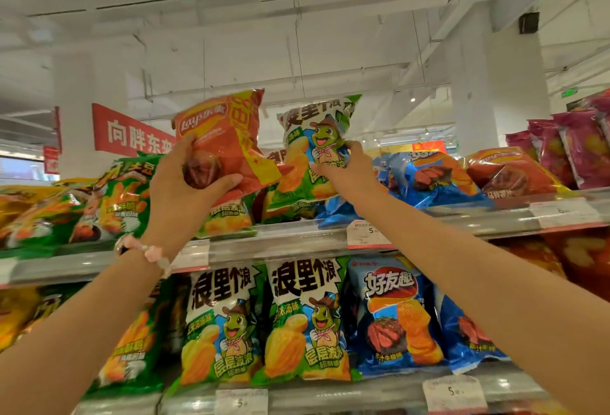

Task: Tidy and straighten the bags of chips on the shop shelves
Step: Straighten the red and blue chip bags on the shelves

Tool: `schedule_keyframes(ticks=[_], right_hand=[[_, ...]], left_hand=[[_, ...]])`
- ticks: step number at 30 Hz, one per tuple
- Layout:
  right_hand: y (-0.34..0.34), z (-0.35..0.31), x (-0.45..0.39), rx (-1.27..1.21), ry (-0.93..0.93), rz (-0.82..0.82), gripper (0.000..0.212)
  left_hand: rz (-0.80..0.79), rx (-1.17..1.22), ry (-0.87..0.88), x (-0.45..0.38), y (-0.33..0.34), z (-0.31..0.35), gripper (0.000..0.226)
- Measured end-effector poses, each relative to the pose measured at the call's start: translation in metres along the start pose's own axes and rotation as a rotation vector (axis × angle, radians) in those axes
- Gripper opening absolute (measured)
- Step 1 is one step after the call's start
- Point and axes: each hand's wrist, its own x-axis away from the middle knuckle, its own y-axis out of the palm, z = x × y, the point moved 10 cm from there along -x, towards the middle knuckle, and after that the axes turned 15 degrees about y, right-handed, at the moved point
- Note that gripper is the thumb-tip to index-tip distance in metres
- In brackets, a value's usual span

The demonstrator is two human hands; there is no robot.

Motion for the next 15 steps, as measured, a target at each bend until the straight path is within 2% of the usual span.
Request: schedule_keyframes(ticks=[5,9,12,15], right_hand=[[0.044,0.008,-0.001,0.143,0.022,-0.047,0.073],[0.057,0.026,-0.002,0.443,0.082,-0.049,0.088],[0.055,0.031,-0.001,0.476,0.093,-0.055,0.097],[0.047,0.029,-0.002,0.486,0.067,-0.017,0.096]], left_hand=[[-0.020,0.004,0.041,0.008,-0.025,0.017,0.096],[-0.061,0.006,0.072,0.013,-0.032,0.025,0.097],[-0.074,-0.037,0.097,0.017,-0.031,0.030,0.096],[-0.100,-0.041,0.099,0.021,-0.024,0.033,0.092]])
